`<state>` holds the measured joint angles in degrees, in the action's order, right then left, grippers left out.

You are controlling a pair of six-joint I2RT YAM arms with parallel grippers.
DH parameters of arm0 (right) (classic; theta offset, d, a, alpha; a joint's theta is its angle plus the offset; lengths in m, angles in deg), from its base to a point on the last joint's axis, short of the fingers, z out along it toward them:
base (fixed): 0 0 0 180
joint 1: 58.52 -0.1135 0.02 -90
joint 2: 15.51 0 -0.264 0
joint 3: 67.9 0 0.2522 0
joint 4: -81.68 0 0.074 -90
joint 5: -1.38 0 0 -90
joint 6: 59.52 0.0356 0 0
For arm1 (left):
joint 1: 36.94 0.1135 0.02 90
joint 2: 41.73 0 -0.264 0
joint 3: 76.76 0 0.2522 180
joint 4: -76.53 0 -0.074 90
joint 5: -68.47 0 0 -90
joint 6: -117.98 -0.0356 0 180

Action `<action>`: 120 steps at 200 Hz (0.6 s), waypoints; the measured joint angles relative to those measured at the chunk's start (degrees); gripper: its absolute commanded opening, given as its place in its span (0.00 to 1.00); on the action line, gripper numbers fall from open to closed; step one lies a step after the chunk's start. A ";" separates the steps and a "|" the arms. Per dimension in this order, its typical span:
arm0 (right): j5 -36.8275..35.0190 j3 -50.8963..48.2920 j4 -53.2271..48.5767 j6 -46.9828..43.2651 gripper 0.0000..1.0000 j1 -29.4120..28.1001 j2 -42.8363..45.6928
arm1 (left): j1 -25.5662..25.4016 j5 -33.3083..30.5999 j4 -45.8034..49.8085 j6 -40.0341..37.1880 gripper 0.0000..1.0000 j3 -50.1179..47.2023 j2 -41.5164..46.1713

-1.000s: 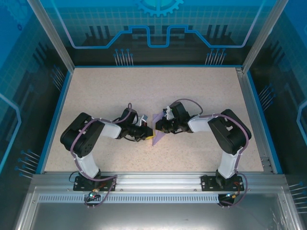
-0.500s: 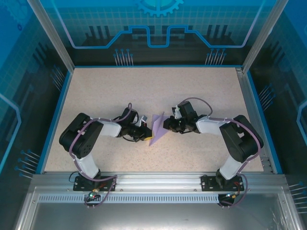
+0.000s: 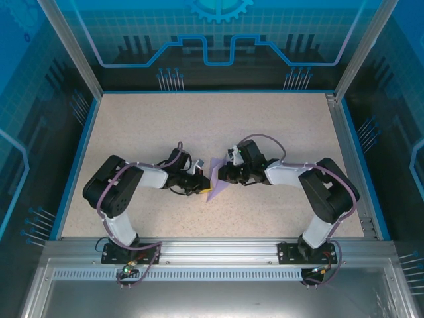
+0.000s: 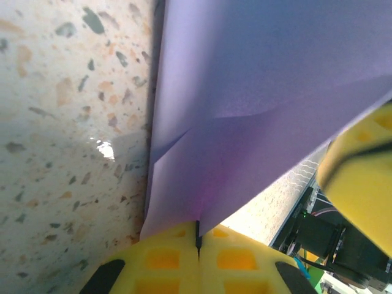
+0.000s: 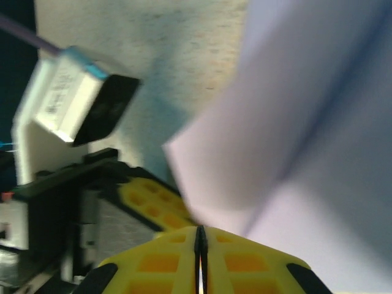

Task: Fold a paper plane with a square sheet of paper (pick it up from the middle)
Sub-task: Fourth fold the wing at the center of the table.

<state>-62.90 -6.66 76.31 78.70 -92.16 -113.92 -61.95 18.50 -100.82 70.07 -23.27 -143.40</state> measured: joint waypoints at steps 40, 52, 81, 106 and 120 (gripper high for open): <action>0.13 1.77 4.07 2.54 0.10 -0.44 -3.65 | 0.17 0.39 -1.01 0.44 0.03 0.00 -0.09; 0.11 1.77 4.28 3.06 0.10 -0.44 -4.57 | 0.17 0.42 -1.25 0.70 0.03 0.00 -0.09; 0.00 1.77 4.72 3.65 0.10 -0.17 -5.99 | 0.24 0.52 -1.64 1.49 0.03 -0.09 -0.09; -0.09 1.77 4.98 3.67 0.10 0.11 -6.27 | 0.24 0.55 -2.19 1.55 0.04 -0.22 -0.09; -0.20 1.77 5.18 3.69 0.10 0.31 -6.45 | 0.24 0.55 -2.49 1.55 0.06 -0.37 -0.09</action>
<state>-63.10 -4.89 81.49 82.40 -91.86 -120.37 -61.71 19.05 -103.31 71.62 -23.64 -143.49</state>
